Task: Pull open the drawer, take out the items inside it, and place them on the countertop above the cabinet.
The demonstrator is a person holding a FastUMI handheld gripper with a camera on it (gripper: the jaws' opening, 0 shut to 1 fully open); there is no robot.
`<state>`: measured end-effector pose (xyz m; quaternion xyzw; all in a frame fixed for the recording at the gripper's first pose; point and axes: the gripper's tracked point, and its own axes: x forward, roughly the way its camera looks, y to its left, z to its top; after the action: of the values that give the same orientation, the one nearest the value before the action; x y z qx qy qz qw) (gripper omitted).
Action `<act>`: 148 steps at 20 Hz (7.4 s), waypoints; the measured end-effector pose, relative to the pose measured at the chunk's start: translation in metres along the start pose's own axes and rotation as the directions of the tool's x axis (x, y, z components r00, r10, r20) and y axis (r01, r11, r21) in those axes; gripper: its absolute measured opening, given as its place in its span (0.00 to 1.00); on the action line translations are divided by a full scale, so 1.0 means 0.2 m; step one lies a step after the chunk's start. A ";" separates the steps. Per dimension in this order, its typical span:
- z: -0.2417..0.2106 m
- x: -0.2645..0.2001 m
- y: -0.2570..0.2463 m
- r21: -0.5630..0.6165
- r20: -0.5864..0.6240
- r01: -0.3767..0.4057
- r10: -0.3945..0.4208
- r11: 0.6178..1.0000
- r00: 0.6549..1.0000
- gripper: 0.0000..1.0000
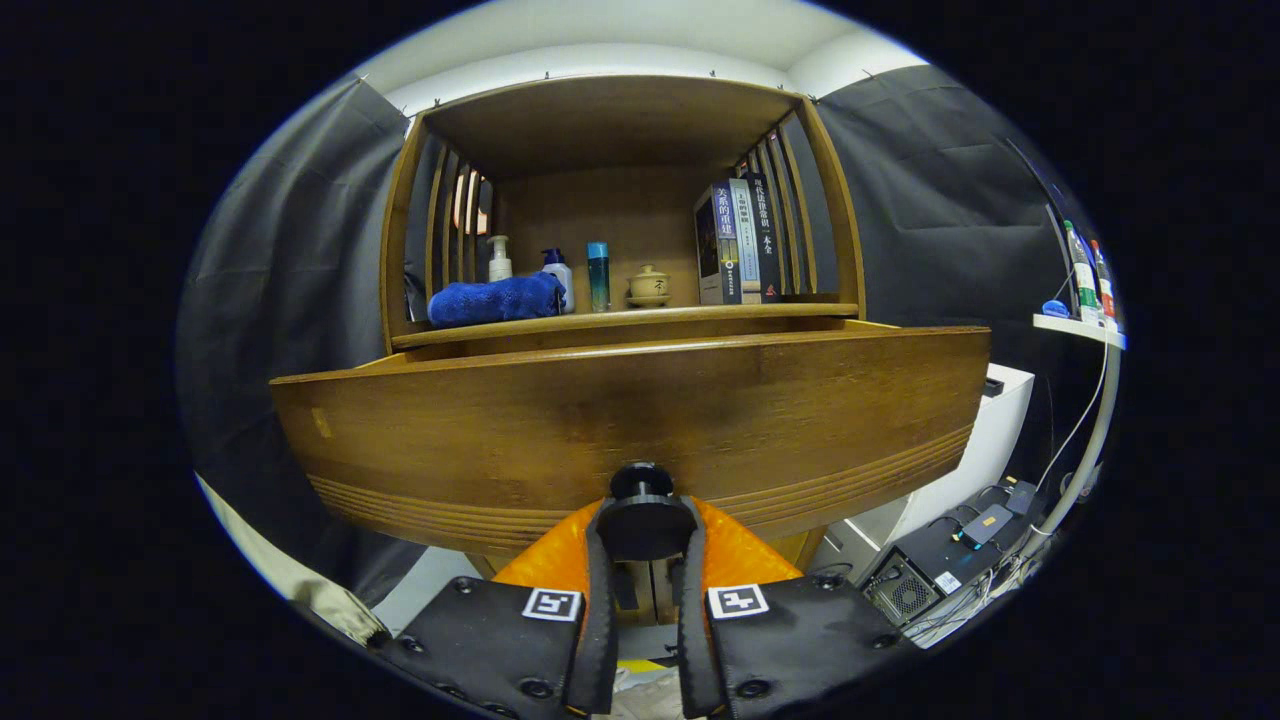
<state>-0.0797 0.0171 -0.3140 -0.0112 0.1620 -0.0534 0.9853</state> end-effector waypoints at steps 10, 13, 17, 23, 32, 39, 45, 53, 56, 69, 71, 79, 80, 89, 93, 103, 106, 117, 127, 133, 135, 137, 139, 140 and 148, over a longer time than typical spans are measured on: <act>-0.04 -0.10 0.00 -0.010 0.009 0.002 -0.002 1.000 1.000 0.33; -0.06 -0.15 0.00 -0.016 0.009 0.001 -0.001 1.000 1.000 0.32; -0.15 -0.30 -0.08 -0.007 -0.039 0.084 -0.084 0.996 0.996 0.20; 0.01 -0.38 -0.11 -0.013 0.081 0.083 -0.082 0.996 0.993 0.08; 0.60 -0.29 -0.12 0.106 0.139 0.077 -0.091 0.991 0.986 0.11; 0.83 -0.11 -0.05 0.132 0.011 0.064 -0.066 0.989 0.998 0.40; 0.94 0.15 0.06 -0.013 -0.097 -0.009 0.007 1.000 0.995 0.90; 0.71 0.53 0.15 0.006 -0.392 -0.030 0.030 1.000 0.919 0.97; 0.57 0.62 0.18 -0.010 -0.508 -0.036 0.026 0.999 0.861 0.97; 0.24 0.78 0.15 0.010 -0.750 -0.014 0.017 1.000 0.661 0.57; 0.21 0.76 0.15 0.026 -0.771 -0.008 0.025 1.000 0.636 0.41; 0.24 0.72 0.15 0.037 -0.776 -0.038 0.053 0.999 0.629 0.27; 0.27 0.71 0.16 0.039 -0.768 -0.043 0.058 0.998 0.638 0.27; 0.57 0.58 0.10 0.046 -0.698 -0.040 0.061 0.998 0.714 0.19; 0.68 0.50 0.08 0.051 -0.677 -0.049 0.070 0.998 0.733 0.19; 1.00 0.51 0.12 0.013 -0.608 -0.081 0.072 0.997 0.790 0.19; 1.03 0.59 0.11 0.001 -0.604 -0.073 0.059 0.997 0.795 0.19; 1.14 0.97 0.15 0.016 -0.579 -0.055 0.054 0.998 0.813 0.19; 1.14 1.21 0.09 0.018 -0.545 -0.022 0.028 1.000 0.838 0.19; 1.12 1.28 0.08 0.019 -0.532 -0.018 0.025 1.000 0.846 0.19; 1.12 1.30 0.08 0.017 -0.522 -0.007 0.015 1.000 0.853 0.19; 1.10 1.30 0.07 0.015 -0.529 -0.008 0.014 1.000 0.849 0.22; 1.09 1.31 0.07 0.020 -0.527 -0.003 0.013 1.000 0.850 0.23; 1.08 1.32 0.07 0.027 -0.526 -0.001 0.015 1.000 0.851 0.24; 1.11 1.32 0.02 0.067 -0.466 0.023 0.010 0.997 0.885 0.59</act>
<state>0.2404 -0.0062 -0.1877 0.0361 0.3916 -0.0635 0.9172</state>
